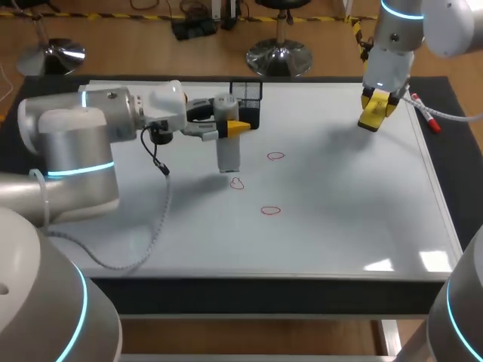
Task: Pick up the inspection probe, press it on each red-marked spot on the whiteboard one by one, put down the probe, pick up the eraser, and wipe off all the red marks.
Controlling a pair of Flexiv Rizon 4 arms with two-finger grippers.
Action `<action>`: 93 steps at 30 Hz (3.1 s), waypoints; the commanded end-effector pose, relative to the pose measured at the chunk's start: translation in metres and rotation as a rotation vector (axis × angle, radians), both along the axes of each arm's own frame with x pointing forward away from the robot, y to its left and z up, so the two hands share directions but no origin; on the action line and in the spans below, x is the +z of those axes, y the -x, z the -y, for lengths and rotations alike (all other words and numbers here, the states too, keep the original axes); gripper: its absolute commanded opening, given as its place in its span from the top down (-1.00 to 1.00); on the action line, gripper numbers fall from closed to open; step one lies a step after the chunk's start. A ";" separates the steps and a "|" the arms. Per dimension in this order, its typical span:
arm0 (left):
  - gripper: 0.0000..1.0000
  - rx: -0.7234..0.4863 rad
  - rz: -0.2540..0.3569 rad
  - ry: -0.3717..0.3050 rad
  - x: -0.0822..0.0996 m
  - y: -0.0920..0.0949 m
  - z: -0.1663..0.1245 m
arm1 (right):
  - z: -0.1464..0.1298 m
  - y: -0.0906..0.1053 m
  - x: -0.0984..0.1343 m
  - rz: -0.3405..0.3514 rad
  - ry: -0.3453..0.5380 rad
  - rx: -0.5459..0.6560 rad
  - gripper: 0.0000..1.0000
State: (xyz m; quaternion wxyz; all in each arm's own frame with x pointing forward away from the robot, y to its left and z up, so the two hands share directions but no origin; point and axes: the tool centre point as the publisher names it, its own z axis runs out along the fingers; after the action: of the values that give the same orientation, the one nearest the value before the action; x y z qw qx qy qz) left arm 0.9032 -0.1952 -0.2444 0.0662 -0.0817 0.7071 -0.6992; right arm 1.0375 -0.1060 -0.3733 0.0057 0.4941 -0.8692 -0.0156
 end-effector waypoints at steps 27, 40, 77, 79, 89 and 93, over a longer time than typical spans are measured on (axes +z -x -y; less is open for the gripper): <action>1.00 -0.007 0.014 -0.002 -0.019 0.016 0.007 | 0.000 -0.001 0.001 -0.002 0.003 0.002 1.00; 1.00 -0.017 0.019 -0.002 -0.026 0.022 0.009 | 0.000 -0.001 0.001 -0.002 0.003 0.002 1.00; 1.00 -0.028 0.015 -0.018 -0.032 0.027 0.011 | 0.000 -0.001 0.001 -0.002 0.003 0.002 1.00; 1.00 -0.028 0.015 -0.018 -0.032 0.027 0.011 | 0.000 -0.001 0.001 -0.002 0.003 0.002 1.00; 1.00 -0.024 0.021 -0.018 -0.030 0.030 0.006 | 0.000 -0.001 0.001 -0.002 0.003 0.002 1.00; 1.00 -0.009 0.027 -0.024 -0.022 0.034 0.004 | 0.000 -0.001 0.001 -0.002 0.003 0.002 1.00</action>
State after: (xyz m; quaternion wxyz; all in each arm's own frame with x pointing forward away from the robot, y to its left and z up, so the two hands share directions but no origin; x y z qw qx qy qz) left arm 0.8762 -0.2022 -0.2736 0.0667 -0.0636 0.7132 -0.6948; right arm 1.0375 -0.1060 -0.3734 0.0057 0.4941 -0.8692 -0.0156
